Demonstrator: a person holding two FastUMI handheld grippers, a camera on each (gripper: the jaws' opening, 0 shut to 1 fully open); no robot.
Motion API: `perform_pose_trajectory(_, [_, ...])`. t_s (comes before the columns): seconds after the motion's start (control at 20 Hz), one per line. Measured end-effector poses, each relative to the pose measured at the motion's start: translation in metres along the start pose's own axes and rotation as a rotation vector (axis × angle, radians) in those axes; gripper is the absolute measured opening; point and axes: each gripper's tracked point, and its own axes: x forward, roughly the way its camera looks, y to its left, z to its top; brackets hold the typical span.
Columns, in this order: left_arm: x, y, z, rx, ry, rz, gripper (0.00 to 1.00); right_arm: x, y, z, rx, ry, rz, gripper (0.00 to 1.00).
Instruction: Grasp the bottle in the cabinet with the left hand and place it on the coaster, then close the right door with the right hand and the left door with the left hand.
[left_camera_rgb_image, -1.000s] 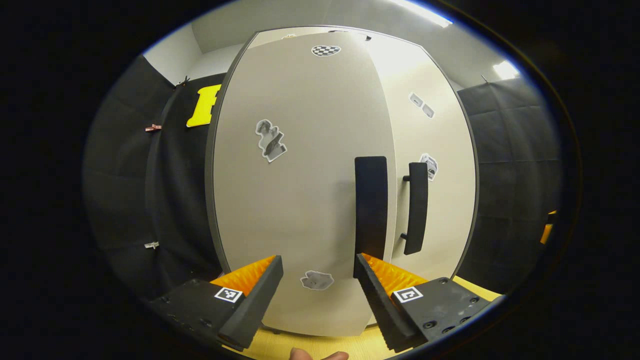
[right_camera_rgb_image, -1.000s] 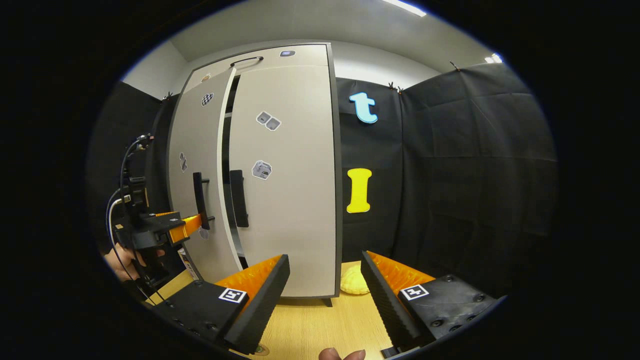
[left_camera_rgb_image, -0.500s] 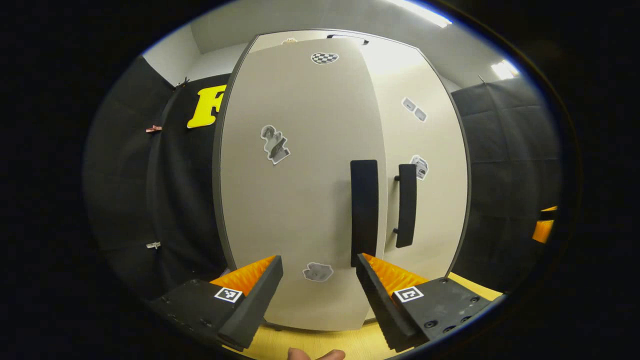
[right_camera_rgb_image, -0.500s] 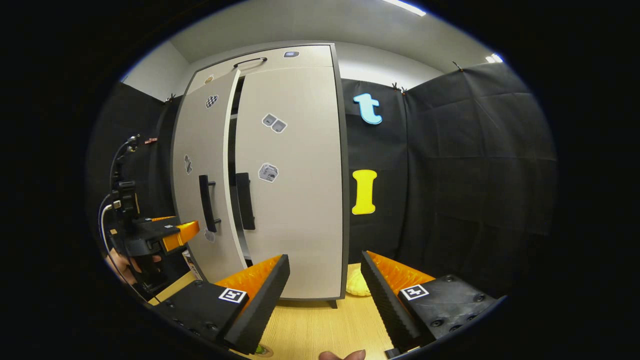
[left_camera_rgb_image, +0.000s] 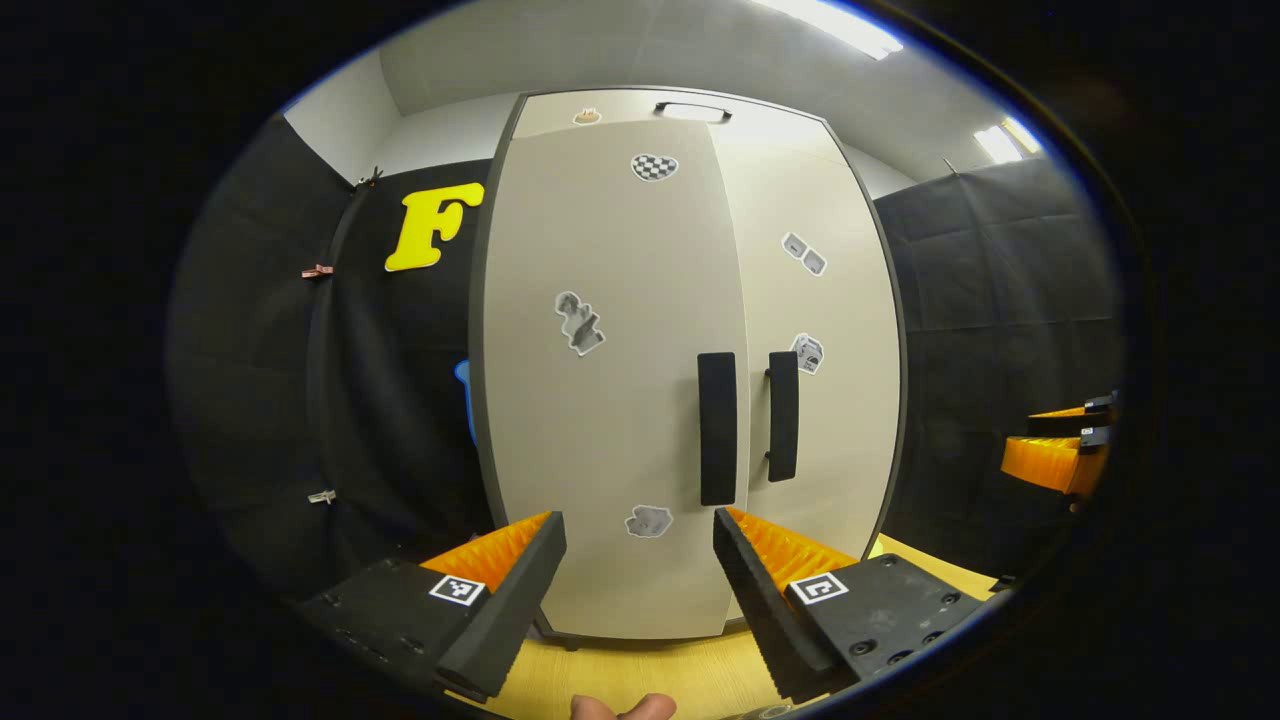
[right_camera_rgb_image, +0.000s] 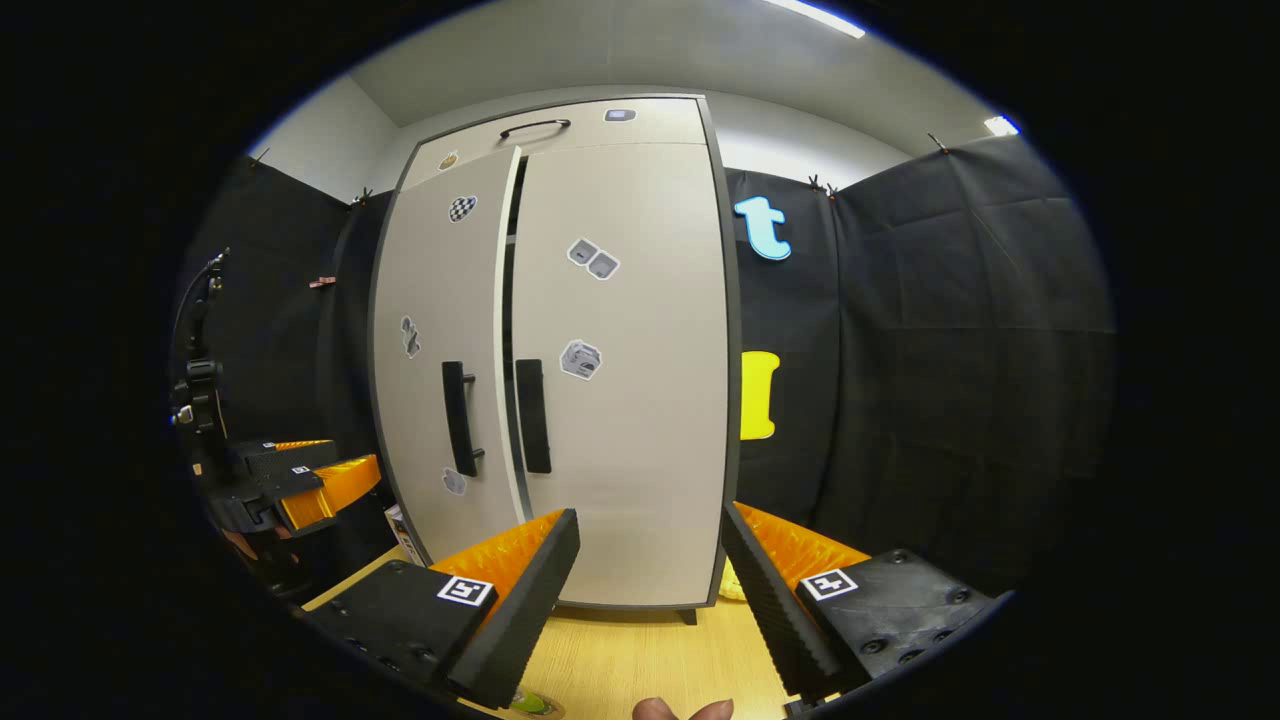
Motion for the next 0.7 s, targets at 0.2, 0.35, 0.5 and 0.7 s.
perform_pose_trajectory(0.2, [-0.02, 0.015, 0.0, -0.01, 0.008, 0.022, 0.95, 0.001, 0.02, 0.004, -0.013, -0.001, 0.018, 0.95])
perform_pose_trajectory(0.35, [-0.031, 0.023, 0.0, -0.023, 0.012, 0.036, 0.95, 0.0, 0.036, 0.008, -0.026, -0.007, 0.036, 0.95])
perform_pose_trajectory(0.5, [-0.042, 0.028, 0.0, -0.028, 0.012, 0.045, 0.94, -0.001, 0.05, 0.011, -0.029, -0.012, 0.053, 0.95])
perform_pose_trajectory(0.7, [-0.053, 0.031, 0.008, -0.012, -0.012, 0.05, 0.95, -0.001, 0.064, 0.01, -0.032, -0.009, 0.069, 0.95])
